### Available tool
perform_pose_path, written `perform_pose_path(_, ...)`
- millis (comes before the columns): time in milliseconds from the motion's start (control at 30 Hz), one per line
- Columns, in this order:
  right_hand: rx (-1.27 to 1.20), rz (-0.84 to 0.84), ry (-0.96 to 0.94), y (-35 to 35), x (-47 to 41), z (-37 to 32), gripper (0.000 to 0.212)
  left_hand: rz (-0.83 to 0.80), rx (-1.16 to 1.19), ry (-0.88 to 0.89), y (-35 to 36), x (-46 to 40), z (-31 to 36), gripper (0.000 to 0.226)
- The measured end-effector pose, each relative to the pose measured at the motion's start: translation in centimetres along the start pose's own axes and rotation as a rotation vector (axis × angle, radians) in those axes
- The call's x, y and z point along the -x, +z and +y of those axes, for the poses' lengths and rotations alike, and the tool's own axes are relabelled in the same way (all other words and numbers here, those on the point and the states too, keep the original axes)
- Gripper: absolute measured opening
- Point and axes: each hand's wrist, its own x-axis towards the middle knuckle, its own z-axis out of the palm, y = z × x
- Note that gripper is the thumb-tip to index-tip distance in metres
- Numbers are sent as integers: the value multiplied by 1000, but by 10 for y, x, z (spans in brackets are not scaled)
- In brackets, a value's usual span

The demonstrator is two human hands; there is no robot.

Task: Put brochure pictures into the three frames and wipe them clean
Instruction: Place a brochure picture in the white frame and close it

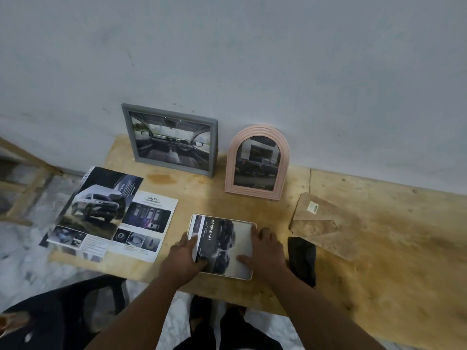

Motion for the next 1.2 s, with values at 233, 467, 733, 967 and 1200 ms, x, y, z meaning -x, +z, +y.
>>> perform_pose_path(233, -76, 74, 3, 8, 9, -5, 85, 3, 5, -21, 0, -1, -1, 91)
perform_pose_path(467, -705, 171, -27, -17, 33, -16, 65, 45, 113, 5, -6, 6, 0, 96)
perform_pose_path(733, -1207, 119, -122, -88, 26, -47, 74, 232, 1177, -77, -54, 5, 4, 22)
perform_pose_path(967, -1085, 86, -37, -112, -16, -144, 41, 429, 1342, -242, -111, -2, -71, 20)
perform_pose_path(1200, -767, 85, -173, -99, -76, -281, 40, 539, 1343, -396, -154, 2, -187, 19)
